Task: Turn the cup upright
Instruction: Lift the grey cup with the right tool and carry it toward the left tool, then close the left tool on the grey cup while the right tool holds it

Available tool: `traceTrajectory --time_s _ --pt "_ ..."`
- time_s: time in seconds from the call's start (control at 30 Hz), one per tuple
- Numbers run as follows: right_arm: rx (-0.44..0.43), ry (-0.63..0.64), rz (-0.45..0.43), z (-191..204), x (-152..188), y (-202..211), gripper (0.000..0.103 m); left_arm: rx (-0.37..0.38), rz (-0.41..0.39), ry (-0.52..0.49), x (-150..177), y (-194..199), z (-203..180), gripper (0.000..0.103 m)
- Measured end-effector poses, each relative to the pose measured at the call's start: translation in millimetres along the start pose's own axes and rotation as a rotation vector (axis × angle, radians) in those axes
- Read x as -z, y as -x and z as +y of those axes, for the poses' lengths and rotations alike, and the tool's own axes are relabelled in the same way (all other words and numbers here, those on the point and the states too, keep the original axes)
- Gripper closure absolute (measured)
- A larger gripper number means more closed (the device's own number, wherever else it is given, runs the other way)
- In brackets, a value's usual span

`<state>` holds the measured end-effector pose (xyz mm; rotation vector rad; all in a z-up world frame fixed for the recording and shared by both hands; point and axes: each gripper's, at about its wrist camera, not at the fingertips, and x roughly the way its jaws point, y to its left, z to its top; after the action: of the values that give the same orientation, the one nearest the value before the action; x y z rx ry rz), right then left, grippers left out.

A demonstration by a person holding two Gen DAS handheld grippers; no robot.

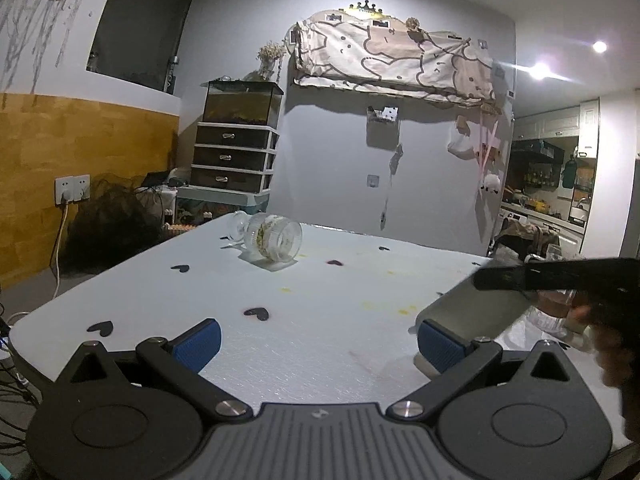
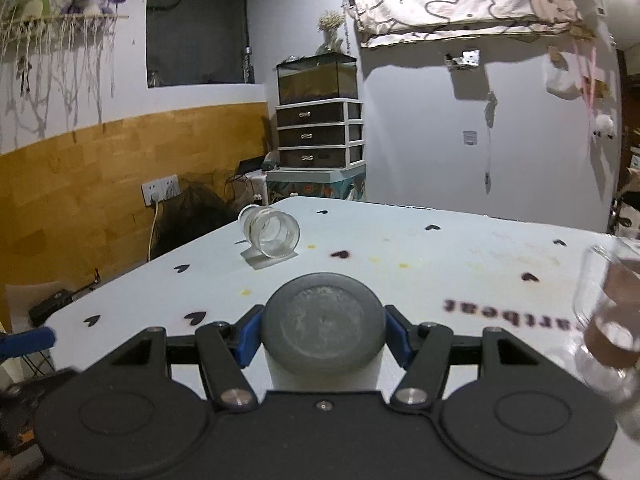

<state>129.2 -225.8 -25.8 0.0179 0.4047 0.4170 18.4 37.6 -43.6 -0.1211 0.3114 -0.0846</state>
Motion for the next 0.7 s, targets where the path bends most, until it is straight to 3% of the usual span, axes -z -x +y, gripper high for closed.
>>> traceTrajectory --time_s 0.23,0.43,0.7 --pt "0.034 -0.02 0.032 1.1 31.6 48.6 0.04 0.04 0.047 -0.004 2.9 -7.2 -14.5 0.0" --pt "0.065 -0.068 0.084 3.1 65.7 65.3 0.04 0.066 0.137 0.023 -3.9 -23.6 -28.3 0.0" --pt "0.085 -0.112 0.066 2.6 86.6 70.1 0.04 0.227 0.284 0.055 -21.0 -60.8 -61.8 0.001"
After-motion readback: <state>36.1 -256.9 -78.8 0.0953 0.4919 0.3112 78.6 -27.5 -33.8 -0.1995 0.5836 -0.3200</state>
